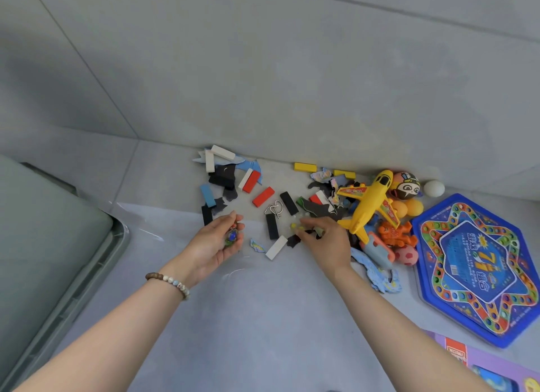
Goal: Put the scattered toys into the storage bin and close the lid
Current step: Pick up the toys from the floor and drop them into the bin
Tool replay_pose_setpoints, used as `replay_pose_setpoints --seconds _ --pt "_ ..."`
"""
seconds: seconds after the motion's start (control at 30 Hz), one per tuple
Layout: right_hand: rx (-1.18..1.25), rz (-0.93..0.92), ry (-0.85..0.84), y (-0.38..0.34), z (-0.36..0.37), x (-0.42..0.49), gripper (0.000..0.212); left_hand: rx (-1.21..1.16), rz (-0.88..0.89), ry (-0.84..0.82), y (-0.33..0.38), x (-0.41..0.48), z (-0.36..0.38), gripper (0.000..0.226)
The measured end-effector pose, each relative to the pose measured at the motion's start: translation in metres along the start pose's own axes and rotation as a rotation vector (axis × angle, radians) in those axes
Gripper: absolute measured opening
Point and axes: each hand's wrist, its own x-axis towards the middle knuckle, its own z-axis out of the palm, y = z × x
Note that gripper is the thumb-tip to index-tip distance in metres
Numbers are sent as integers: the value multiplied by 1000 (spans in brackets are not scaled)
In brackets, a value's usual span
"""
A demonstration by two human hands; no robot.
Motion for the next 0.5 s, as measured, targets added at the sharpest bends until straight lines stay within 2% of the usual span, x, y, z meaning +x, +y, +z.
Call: replay_pose_setpoints --seconds 0.37,0.43,0.5 --pt "-39 35 -28 -12 19 -1 17 4 2 -3 0 1 -8 17" --pt "119 123 -6 -18 18 -1 16 1 -3 -4 0 2 -9 17" --pt "419 300 -31 -24 14 -2 17 0 -9 -4 -1 2 -11 17"
